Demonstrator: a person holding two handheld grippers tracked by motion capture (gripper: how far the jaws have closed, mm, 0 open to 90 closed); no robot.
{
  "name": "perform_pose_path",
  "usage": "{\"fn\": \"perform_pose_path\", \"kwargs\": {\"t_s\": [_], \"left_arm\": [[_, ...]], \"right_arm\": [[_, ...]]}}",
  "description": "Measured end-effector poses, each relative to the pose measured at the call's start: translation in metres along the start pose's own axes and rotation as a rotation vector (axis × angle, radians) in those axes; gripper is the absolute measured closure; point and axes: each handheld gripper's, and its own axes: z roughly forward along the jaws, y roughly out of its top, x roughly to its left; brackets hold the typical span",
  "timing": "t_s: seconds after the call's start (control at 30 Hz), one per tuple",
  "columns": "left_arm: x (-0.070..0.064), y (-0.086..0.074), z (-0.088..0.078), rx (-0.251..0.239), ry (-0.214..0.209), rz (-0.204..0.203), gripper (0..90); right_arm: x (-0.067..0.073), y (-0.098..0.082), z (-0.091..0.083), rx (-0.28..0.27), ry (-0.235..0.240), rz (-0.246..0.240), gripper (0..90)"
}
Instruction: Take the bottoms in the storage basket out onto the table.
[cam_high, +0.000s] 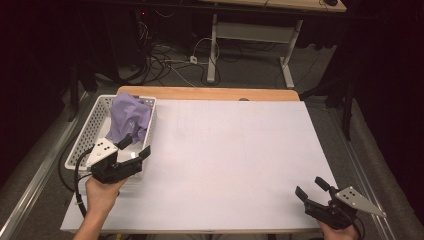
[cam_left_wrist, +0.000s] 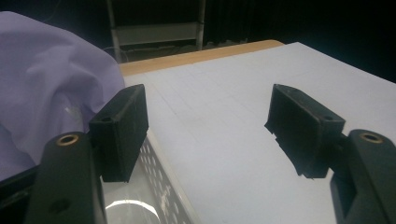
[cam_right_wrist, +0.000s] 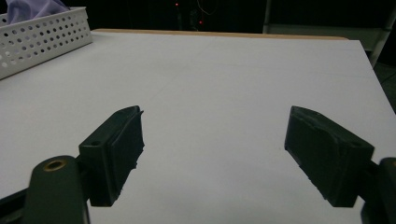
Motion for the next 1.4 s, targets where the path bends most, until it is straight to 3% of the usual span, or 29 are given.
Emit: {"fn": "perform_pose_path", "kwargs": {"t_s": [0.2,0.6,0.8,1.0,1.4], "left_arm": [[0.001,0.006,0.006,0.002,-0.007,0.002,28.2],[0.003,0.02,0.015,0.034,0.0,0.049,28.2],[0.007,0.027,0.019,0.05,0.02,0.041,28.1],[0.016,0.036,0.024,0.095,0.051,-0.002,28.1],[0.036,0.052,0.038,0.209,0.098,-0.001,26.7]], "right_arm": [[0.0,0.0,0.0,0.001,-0.001,0.0,20.5],[0.0,0.0,0.0,0.001,0.0,-0.002,20.5],[0.0,0.0,0.0,0.001,0.0,-0.002,20.5],[0.001,0.0,0.0,0.004,0.002,-0.006,20.5],[0.001,0.0,0.0,0.002,0.003,-0.005,20.5]]}}
